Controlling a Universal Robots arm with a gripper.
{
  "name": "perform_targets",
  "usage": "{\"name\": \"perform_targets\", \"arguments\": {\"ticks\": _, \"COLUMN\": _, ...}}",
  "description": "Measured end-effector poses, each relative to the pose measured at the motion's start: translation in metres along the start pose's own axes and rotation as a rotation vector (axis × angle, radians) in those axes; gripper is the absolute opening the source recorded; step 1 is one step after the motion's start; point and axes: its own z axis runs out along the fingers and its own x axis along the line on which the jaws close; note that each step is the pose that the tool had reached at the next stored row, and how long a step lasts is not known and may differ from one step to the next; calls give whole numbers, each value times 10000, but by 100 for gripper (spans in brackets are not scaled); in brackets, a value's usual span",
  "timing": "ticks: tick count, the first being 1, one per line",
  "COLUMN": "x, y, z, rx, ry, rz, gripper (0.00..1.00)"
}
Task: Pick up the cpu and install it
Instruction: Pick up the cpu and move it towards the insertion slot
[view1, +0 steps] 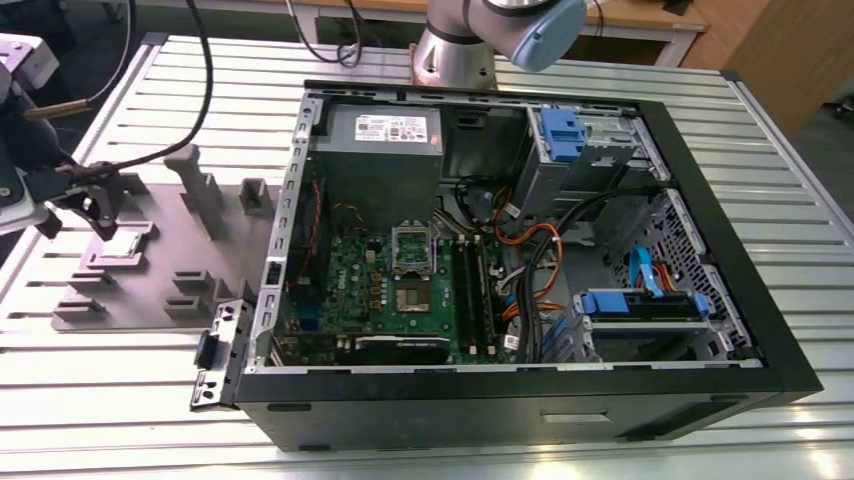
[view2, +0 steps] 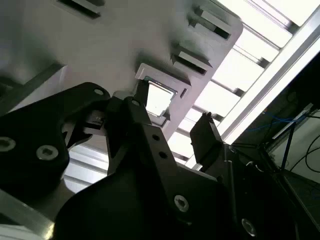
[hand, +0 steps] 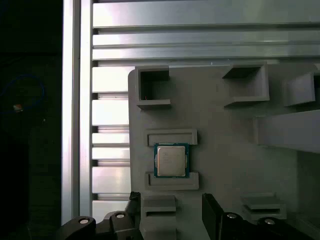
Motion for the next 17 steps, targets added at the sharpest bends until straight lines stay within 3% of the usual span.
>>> {"name": "perform_targets", "arguments": {"ticks": 17, "x": 0, "y": 1, "z": -2, "rx": -17, "ry": 2, "rz": 0, "gripper": 60}}
